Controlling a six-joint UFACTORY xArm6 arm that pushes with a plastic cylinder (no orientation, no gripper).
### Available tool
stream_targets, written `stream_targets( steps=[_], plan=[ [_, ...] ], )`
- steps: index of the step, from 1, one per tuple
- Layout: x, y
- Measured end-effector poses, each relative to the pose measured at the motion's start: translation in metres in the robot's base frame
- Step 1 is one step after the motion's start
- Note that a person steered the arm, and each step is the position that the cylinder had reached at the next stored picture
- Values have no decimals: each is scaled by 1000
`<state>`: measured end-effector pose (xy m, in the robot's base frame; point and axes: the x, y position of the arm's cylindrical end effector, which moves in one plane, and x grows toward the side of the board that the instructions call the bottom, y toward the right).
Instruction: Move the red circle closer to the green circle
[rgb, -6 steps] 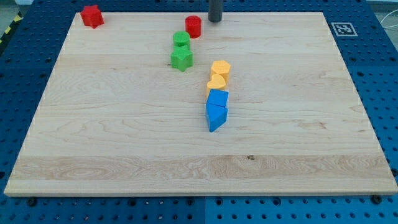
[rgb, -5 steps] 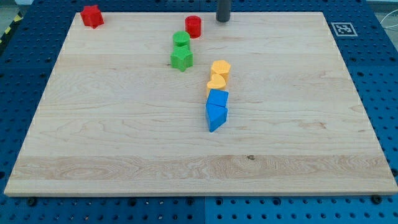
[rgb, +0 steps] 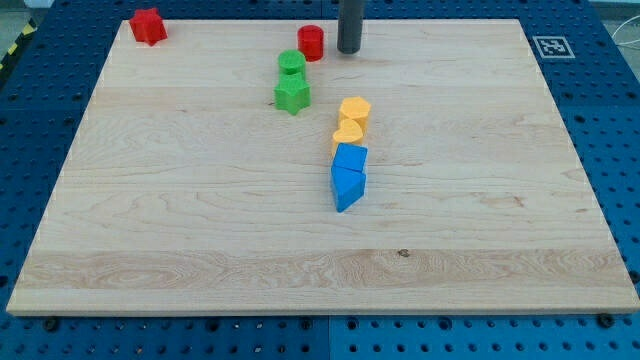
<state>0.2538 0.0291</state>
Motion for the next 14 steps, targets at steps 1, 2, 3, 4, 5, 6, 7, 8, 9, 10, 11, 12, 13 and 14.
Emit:
stream_targets(
  steps=[1,2,3,4,5,6,7,8,9,10,11,12,13,14],
  plan=[
    [3,-11],
    [3,-22],
    [3,-36],
    [3,-40],
    [0,-40],
    [-31,-40],
    [-55,-43],
    [-59,-45],
    [-57,-52],
    [-56,-52],
    [-56,-52],
    [-55,-52],
    [-57,-66],
    [-57,-73]
  ],
)
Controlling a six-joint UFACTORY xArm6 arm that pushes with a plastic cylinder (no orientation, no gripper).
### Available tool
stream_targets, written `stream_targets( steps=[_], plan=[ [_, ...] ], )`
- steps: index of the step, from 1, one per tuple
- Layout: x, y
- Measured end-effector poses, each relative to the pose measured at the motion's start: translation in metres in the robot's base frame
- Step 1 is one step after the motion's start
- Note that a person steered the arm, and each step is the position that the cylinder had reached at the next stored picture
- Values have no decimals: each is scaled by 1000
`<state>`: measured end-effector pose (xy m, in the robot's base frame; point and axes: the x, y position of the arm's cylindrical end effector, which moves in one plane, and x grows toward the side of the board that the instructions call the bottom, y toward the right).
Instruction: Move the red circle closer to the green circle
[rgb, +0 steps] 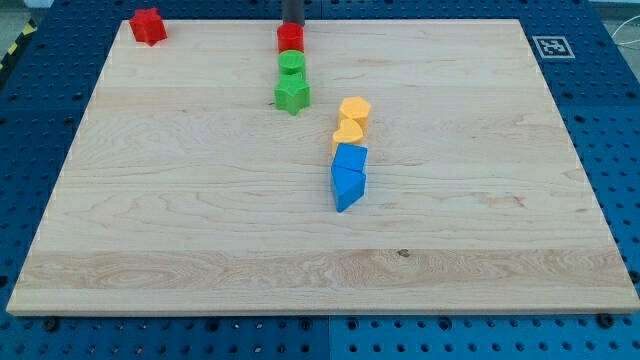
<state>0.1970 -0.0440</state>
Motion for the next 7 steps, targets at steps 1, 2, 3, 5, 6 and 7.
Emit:
stream_targets(
  steps=[1,2,3,5,6,7],
  plan=[
    [0,-1],
    [0,-1],
    [7,5],
    [8,11],
    [9,11],
    [16,11]
  ],
)
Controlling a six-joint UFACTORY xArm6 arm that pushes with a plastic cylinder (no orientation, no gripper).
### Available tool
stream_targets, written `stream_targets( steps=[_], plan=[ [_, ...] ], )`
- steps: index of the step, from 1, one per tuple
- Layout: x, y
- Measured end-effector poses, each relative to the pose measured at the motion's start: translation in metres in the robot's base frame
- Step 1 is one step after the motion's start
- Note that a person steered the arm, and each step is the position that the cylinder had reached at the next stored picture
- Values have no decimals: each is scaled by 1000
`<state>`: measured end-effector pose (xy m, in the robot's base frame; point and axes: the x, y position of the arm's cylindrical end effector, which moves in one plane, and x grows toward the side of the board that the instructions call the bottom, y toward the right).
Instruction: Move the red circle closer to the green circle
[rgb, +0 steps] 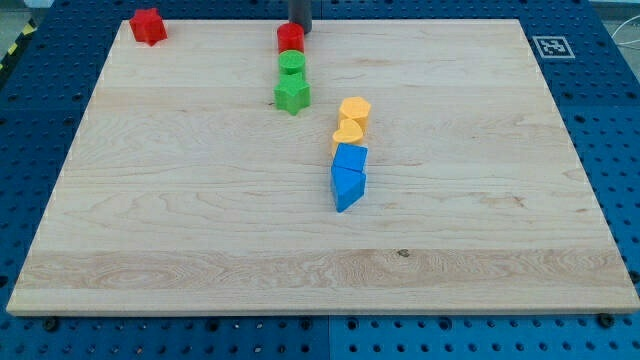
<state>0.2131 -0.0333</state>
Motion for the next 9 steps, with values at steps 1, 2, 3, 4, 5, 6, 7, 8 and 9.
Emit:
stream_targets(
  steps=[1,2,3,4,5,6,7,8,9],
  plan=[
    [0,-5],
    [2,-8],
    [3,-10],
    [3,-10],
    [5,-10],
    [5,-10],
    [9,-10],
    [10,-10],
    [15,-10]
  ],
)
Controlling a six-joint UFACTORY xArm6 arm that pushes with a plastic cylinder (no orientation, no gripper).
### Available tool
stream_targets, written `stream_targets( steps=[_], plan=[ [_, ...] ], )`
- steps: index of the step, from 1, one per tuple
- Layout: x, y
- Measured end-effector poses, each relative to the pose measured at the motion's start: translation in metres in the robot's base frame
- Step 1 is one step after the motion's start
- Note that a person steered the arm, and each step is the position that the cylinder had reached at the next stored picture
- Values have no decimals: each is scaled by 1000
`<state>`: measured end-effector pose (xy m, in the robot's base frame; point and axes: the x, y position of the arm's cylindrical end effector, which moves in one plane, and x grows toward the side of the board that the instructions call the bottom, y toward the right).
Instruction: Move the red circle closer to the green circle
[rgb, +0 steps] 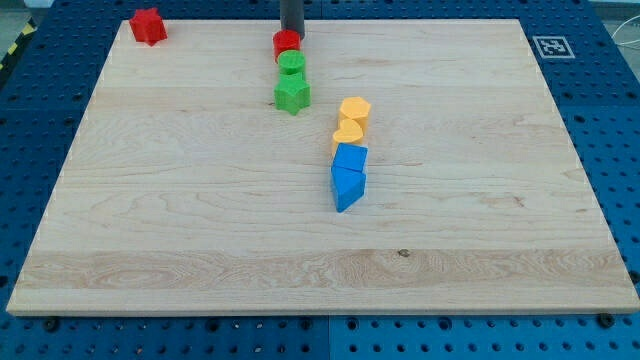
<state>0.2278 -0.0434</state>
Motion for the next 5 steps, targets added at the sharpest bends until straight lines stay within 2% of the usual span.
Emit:
stream_targets(
  steps=[5],
  plan=[
    [1,-2]
  ],
)
